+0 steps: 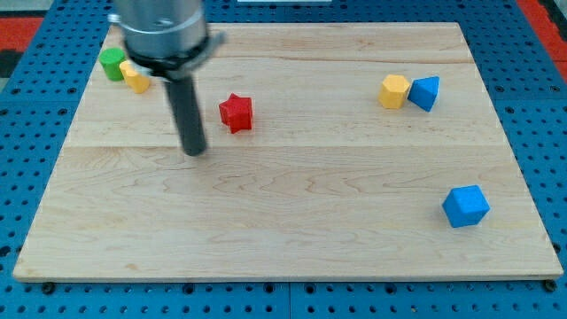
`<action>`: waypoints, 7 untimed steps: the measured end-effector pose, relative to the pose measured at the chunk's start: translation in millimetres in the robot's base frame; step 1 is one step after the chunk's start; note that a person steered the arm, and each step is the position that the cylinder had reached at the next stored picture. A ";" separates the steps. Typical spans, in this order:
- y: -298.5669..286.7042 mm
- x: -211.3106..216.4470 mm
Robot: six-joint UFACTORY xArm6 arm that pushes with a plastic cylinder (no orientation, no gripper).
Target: Drag the red star to the bottom right of the blue triangle
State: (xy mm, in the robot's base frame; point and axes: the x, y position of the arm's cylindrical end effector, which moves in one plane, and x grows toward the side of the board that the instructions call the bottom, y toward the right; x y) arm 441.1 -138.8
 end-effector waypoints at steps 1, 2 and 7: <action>11.5 -21.8; 62.4 -40.5; 190.4 -52.5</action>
State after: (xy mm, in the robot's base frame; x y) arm 388.5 51.6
